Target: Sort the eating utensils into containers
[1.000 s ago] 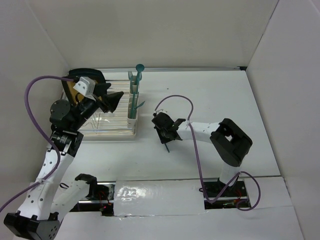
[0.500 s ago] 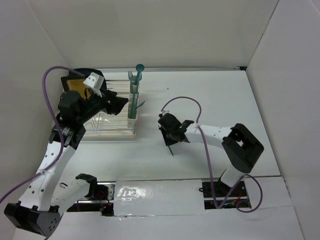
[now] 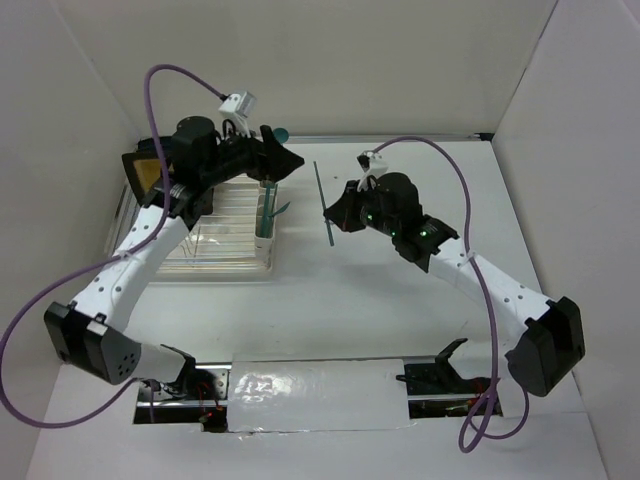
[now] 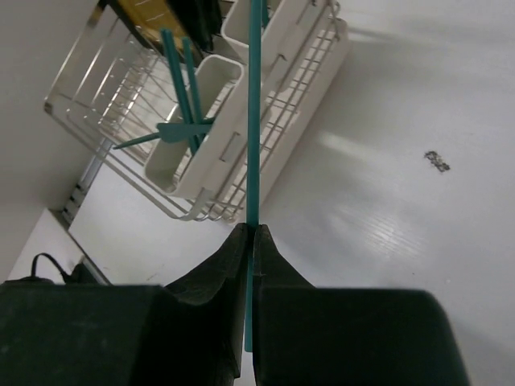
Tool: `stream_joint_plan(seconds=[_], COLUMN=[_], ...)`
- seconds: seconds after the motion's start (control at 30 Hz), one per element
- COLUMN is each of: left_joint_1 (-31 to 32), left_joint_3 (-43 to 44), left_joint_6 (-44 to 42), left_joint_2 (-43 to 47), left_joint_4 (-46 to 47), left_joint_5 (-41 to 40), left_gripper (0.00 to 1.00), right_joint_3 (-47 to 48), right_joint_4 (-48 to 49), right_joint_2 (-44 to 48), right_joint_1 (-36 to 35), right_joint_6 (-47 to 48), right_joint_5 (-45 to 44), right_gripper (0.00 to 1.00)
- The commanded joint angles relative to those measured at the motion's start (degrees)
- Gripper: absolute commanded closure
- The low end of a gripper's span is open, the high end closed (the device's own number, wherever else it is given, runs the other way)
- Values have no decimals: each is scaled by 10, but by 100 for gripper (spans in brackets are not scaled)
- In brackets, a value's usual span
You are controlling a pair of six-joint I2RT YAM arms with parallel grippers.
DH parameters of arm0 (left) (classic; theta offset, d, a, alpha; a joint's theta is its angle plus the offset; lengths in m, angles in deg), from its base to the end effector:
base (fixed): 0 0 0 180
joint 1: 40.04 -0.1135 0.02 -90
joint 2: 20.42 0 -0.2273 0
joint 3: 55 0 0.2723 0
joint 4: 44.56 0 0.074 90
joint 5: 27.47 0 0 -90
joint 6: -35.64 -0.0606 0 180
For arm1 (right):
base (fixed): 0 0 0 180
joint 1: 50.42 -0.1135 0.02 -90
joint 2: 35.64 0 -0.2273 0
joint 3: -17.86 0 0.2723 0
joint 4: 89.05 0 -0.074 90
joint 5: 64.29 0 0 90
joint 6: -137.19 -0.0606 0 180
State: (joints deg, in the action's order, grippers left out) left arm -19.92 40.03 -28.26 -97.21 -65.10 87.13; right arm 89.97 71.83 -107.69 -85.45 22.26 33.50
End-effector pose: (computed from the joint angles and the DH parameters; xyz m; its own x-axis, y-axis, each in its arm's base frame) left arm 0.3253 -0.1460 0.4148 -0.3433 -0.3003 -0.8900 0.6150 0.6443 -0.4546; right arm 0.2810 0.2070 0.2862 -0.5264 0.1410 -0.8385 -0.4981 0.7480 0.4385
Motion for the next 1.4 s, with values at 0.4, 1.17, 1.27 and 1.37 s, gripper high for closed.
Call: stream_joint_plan(seconds=[0.4,1.17,1.27,1.37], left_joint_1=[26,45,32,12], left_joint_3=[83,108,125,128], left_joint_6=[61,26,15,2], left_joint_2=[-124,-164,-145,-115], left_joint_4=[48,74,74,90], left_joint_5=[-40,-4,6,22], left_gripper=[25,100,100,100], right_joint_3=[92,192,199,185], right_joint_4=[158,44,-23,-79], right_joint_2=[-46,-97,-61,-9], right_joint_1=[7,28,46,64], right_joint_6=[-26,-33,-6,14], right_joint_5=[97,80,79,47], right_gripper=[100,67,33,1])
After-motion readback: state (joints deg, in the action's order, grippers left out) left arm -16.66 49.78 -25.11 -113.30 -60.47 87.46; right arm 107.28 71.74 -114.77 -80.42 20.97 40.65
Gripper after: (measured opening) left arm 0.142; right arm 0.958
